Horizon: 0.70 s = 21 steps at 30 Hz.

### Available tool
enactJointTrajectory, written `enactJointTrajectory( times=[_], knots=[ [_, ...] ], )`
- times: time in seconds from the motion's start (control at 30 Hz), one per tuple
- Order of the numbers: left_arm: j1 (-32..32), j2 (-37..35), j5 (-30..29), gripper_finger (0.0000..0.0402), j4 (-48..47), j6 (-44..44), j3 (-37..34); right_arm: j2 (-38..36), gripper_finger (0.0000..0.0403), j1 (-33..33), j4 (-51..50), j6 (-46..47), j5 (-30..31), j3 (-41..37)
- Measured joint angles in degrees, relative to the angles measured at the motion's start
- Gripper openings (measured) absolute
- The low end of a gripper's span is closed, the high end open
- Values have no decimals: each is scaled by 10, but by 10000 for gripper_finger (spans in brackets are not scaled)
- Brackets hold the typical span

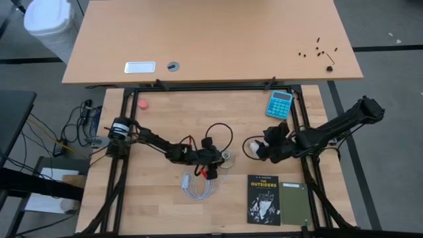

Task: Screw lightbulb
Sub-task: Return to Home Position

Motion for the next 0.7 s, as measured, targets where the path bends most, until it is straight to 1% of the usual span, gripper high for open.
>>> enactJointTrajectory(
  times=[0.07, 0.17, 0.23, 0.3, 0.37, 0.43, 0.5, 0.57, 0.63, 0.7],
  knots=[
    [-1, -13, 3, 179, -33, -3, 0, -13, 295, 5, -43, 1, -5, 25],
    [-1, -17, 16, 179, -40, -7, 0, -35, 294, 16, -78, -9, 10, 63],
    [-1, -17, 27, 179, -34, -7, 0, -47, 293, 21, -80, -32, 27, 84],
    [-1, -21, 33, 179, -33, -14, 0, -60, 293, 26, -82, -51, 31, 102],
    [0, -32, 43, 179, -49, -25, -1, -69, 293, 33, -79, -71, 31, 122],
    [0, -53, 54, 179, -89, -23, -1, -78, 293, 45, -81, -90, 33, 135],
    [0, -76, 47, 179, -126, -23, 0, -83, 293, 60, -72, -109, 56, 145],
    [2, -91, 36, 179, -150, -23, 0, -88, 293, 77, -75, -123, 98, 145],
    [3, -104, 16, 179, -169, -22, 0, -89, 293, 91, -75, -132, 137, 145],
    [5, -116, -11, 179, -172, -22, 0, -88, 293, 102, -77, -134, 157, 144]
  ],
)
